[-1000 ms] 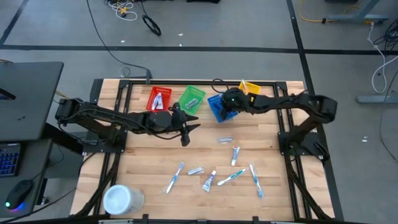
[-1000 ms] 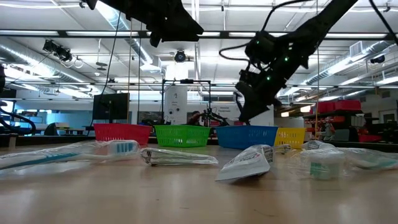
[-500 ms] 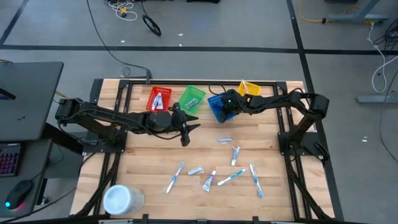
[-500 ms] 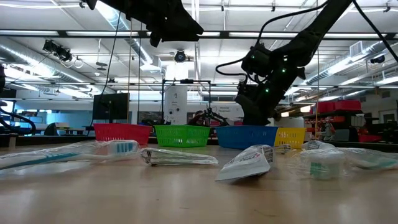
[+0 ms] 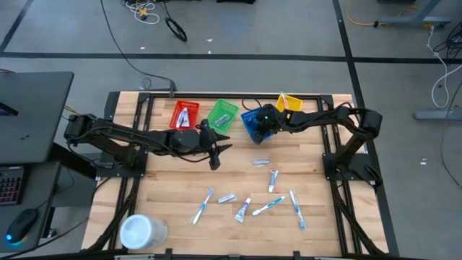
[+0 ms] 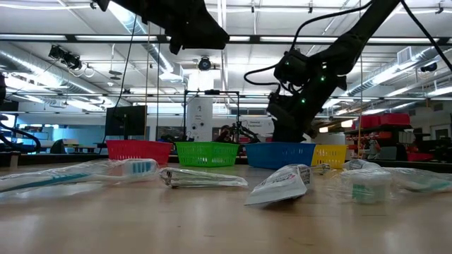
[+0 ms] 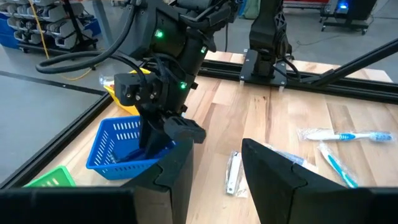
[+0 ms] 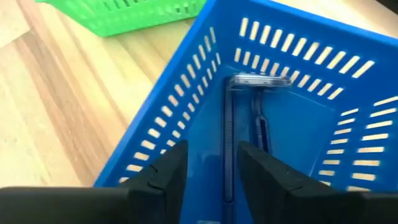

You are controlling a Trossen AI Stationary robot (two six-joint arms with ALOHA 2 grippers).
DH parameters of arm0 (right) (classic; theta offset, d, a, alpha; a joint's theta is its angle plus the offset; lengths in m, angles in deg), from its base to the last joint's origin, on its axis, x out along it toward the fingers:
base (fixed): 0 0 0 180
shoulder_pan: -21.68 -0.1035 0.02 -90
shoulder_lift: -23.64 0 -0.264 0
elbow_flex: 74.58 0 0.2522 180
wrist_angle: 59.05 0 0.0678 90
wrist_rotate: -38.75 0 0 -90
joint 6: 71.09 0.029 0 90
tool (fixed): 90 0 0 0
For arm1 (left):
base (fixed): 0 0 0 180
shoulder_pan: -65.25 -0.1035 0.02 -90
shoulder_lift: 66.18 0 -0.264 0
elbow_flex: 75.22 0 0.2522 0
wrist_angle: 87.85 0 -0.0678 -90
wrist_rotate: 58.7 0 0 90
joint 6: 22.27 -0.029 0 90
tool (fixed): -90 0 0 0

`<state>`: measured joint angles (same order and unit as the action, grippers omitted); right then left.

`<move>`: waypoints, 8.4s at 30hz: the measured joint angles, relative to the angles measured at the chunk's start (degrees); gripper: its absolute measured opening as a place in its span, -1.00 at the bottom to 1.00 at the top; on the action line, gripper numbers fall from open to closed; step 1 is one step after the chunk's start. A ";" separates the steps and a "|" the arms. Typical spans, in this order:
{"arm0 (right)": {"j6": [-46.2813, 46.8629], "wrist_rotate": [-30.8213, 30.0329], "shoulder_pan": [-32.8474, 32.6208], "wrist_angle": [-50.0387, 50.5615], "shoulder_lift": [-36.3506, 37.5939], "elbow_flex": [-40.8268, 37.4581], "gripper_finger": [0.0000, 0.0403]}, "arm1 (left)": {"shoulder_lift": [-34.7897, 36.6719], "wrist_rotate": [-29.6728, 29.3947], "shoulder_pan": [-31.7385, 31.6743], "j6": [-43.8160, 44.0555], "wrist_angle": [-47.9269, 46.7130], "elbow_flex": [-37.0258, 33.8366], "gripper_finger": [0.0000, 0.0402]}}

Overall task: Pick & Place Travel size toiletries
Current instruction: Put the blue toothbrush in the yellow bin, then put the white toothpaste in the red bin

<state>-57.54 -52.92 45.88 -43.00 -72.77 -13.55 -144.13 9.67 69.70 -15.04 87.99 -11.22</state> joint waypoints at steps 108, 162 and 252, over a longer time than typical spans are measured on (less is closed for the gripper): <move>73.55 -15.03 -53.52 56.14 21.73 -0.11 -0.88 | -0.02 8.79 0.00 11.21 -17.64 0.03 -0.29; 3.02 -26.25 14.21 16.50 19.84 0.04 -0.89 | 0.00 8.81 0.02 10.56 -17.38 0.02 -0.29; 18.99 -4.35 -39.12 33.14 23.60 0.02 -0.18 | 8.48 4.29 7.50 25.37 -35.68 0.02 -0.29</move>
<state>-38.54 -57.26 6.75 -9.86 -49.17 -13.53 -135.65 13.96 77.20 10.33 52.30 -11.20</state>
